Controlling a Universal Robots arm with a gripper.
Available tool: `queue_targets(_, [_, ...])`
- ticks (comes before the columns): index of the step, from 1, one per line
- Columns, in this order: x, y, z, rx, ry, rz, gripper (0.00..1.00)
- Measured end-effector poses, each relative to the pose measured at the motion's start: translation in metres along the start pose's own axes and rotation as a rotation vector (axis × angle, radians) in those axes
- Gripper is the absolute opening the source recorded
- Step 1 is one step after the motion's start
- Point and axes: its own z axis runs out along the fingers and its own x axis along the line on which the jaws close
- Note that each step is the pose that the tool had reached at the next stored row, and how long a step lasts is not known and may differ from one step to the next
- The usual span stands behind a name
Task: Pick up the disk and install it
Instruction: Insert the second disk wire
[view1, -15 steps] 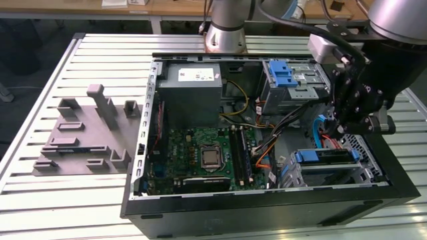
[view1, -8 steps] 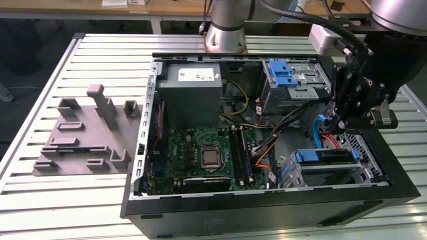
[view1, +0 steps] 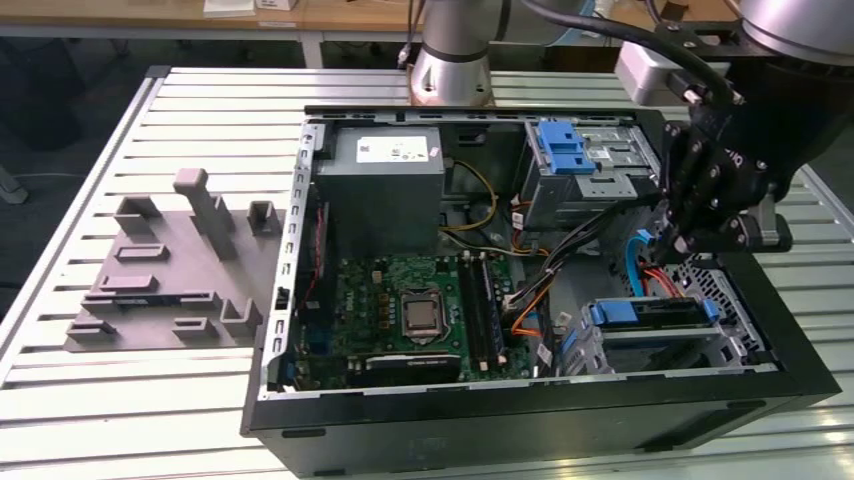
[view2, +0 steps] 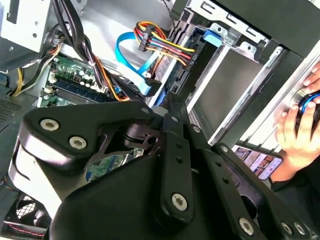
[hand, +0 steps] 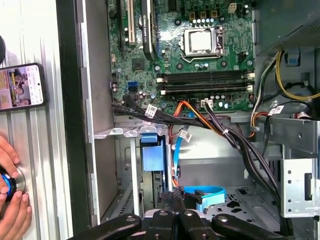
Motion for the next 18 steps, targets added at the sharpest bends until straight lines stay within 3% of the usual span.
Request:
queue_targets(5, [-0.0048, 0.0004, -0.0017, -0.0001, -0.0002, 0.000, 0.11])
queue_targets(11, [-0.0161, 0.0010, -0.0047, -0.0011, 0.0001, 0.000, 0.11])
queue_targets(18, [-0.0201, 0.0012, -0.0048, -0.0015, 0.0037, 0.000, 0.11])
